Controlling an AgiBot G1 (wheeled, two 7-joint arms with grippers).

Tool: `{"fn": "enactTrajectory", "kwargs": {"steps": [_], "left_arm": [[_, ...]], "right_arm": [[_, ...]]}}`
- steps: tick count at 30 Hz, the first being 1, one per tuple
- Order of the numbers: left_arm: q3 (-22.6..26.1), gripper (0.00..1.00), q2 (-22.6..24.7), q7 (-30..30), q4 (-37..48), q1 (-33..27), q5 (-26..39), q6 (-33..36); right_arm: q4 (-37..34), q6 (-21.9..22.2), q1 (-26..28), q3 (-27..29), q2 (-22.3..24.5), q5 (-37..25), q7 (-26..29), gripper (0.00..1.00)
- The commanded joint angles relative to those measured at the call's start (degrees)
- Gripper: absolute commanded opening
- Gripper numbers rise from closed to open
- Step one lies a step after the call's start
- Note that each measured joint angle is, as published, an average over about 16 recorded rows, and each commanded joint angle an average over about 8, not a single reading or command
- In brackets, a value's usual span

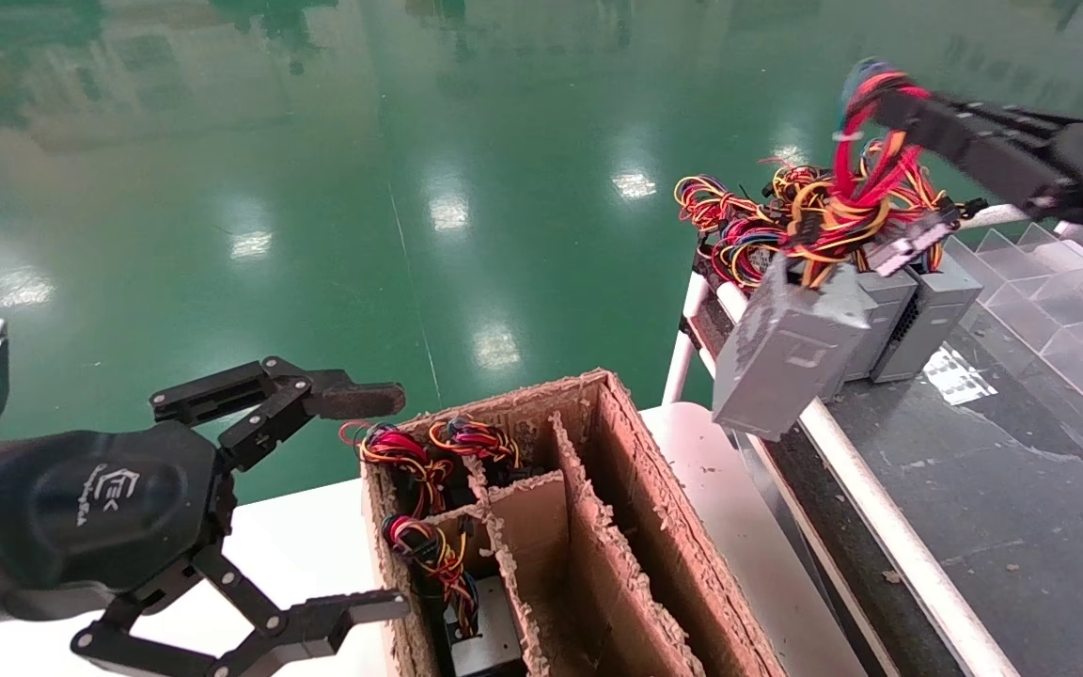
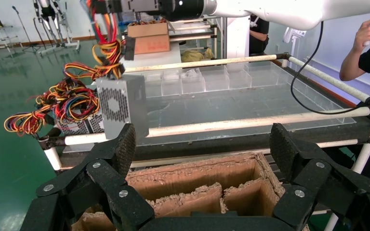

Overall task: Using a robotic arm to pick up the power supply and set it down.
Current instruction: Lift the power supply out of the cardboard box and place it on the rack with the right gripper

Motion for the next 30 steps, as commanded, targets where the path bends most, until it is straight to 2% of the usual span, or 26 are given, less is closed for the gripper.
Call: {"fn": "enactTrajectory", "kwargs": {"steps": [1,7,30], "left_arm": [[0.01,1.0,0.0,0.0,0.0,0.0,0.0,0.0],[0.03,1.0,-0.01,0.01,0.0,-0.01,-0.02,-0.01],[0.1,1.0,-0.04,0.05,0.0,-0.02,-0.07,-0.04]], "right_arm": [[-1.73,-0.81,0.6,0.2,0.95,-0.04,-0.92,0.0],[-6.76,-2.72,2.12,0.23,2.93,-0.37,-2.21,0.0],[-19.71,-4.73,5.53,-2.0,8.49,-4.61,-8.53,0.0]]}}
